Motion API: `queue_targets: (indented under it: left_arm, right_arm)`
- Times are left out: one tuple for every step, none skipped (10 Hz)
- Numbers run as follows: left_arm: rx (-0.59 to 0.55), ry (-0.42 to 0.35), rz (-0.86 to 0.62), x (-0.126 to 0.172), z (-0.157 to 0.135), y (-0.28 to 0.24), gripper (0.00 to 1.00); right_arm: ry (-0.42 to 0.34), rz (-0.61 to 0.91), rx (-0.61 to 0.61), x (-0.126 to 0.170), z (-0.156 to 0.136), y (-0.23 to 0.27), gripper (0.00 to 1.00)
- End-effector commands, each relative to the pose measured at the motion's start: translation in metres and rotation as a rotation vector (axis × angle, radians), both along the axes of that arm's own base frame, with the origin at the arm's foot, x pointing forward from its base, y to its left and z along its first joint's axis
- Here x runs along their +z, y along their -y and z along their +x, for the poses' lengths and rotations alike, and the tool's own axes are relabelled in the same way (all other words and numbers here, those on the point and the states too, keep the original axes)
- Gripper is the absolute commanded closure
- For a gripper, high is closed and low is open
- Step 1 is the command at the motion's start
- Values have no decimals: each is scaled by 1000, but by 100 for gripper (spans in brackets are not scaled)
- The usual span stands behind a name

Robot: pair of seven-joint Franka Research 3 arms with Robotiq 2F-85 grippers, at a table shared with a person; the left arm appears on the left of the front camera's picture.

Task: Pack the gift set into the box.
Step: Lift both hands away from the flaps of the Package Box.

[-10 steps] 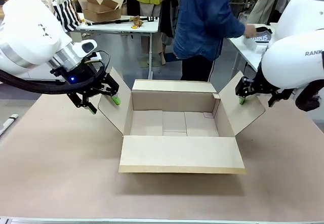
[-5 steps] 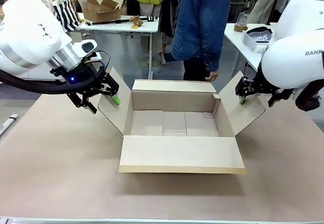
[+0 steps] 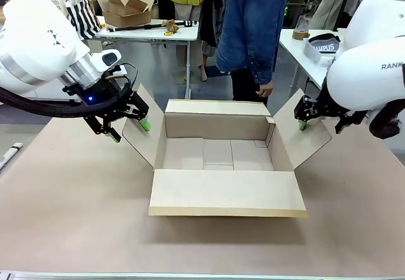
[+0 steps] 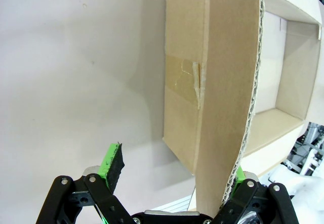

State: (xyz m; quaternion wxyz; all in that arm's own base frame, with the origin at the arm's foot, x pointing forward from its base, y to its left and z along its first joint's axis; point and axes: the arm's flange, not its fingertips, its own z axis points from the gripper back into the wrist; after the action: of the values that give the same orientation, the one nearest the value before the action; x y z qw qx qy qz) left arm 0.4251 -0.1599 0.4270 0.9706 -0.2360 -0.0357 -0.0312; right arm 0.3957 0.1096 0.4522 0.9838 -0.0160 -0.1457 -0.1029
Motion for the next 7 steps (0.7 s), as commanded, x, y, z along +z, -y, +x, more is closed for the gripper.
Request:
queue_targets:
  left_arm:
    - [6,5,12,1,0,0,0]
    - [6,5,12,1,0,0,0]
    - [6,5,12,1,0,0,0]
    - [6,5,12,1,0,0,0]
    - [6,5,12,1,0,0,0]
    - [6,5,12,1,0,0,0]
    - [6,5,12,1,0,0,0]
  right_arm:
    - [-6,-1,-4,4,1,1,0]
    - [-6,-1,-4,4,1,1,0]
    - [-6,-1,-4,4,1,1,0]
    - [-6,-1,-4,4,1,1,0]
    - [-6,-1,-4,4,1,1,0]
    - [-6,-1,-4,4,1,1,0]
    - [-6,-1,-4,4,1,1,0]
